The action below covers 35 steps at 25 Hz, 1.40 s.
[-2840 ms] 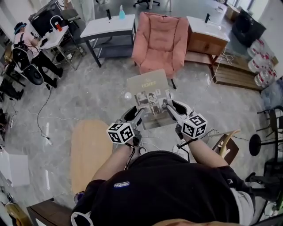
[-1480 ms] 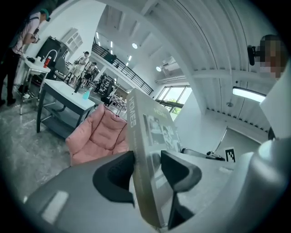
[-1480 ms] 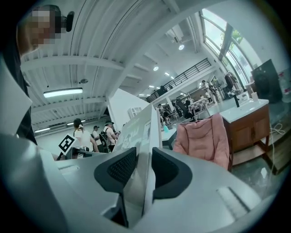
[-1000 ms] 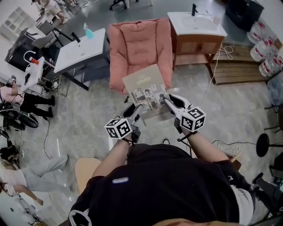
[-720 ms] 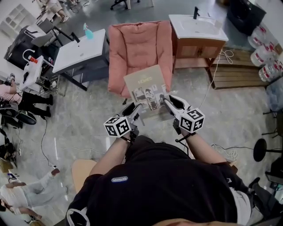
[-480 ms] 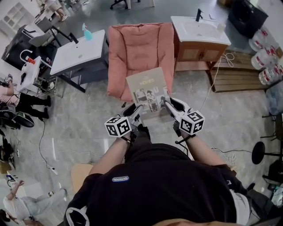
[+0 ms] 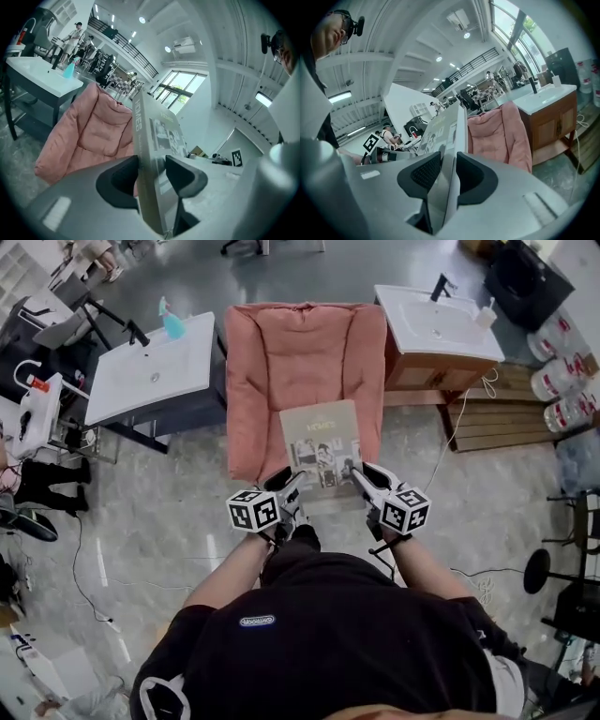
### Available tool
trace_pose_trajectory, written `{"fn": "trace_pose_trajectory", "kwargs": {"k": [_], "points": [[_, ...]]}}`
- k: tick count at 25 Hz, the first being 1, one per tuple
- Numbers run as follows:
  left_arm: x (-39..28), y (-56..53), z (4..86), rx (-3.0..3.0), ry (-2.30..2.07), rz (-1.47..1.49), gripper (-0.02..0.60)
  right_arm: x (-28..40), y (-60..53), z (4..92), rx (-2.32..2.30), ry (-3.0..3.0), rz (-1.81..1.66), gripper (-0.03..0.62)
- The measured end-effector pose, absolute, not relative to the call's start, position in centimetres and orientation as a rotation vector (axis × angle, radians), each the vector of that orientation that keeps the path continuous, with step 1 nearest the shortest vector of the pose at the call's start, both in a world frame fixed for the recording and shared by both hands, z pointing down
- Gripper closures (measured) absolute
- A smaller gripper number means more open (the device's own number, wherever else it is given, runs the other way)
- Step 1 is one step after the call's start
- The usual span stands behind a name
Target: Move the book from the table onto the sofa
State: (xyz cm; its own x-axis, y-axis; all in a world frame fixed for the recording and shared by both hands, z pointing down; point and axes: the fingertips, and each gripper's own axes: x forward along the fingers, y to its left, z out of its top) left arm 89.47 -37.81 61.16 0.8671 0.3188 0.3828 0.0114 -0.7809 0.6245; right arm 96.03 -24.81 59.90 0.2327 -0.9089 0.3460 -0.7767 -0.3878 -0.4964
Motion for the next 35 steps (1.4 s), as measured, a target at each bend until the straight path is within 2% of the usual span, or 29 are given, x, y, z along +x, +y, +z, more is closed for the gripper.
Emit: {"fn": "trace_pose_trajectory", "kwargs": {"k": [11,22,35], "points": [[95.0,-46.8,67.7,2.302,0.271,0.794,0.393,101.0,-33.8,66.6,-2.271,1.485,-1.085,0.473],[98.2,-49.4,73.2,2.206,0.253,0.931,0.403,104.2,-36.1,73.0,-2.214,1.451,-1.294,0.473],[104.5,-51.4,84.6,2.062,0.118,1.101,0.405,111.2,-38.4,84.9,-2.043,1.482,-1.571,0.473]]}}
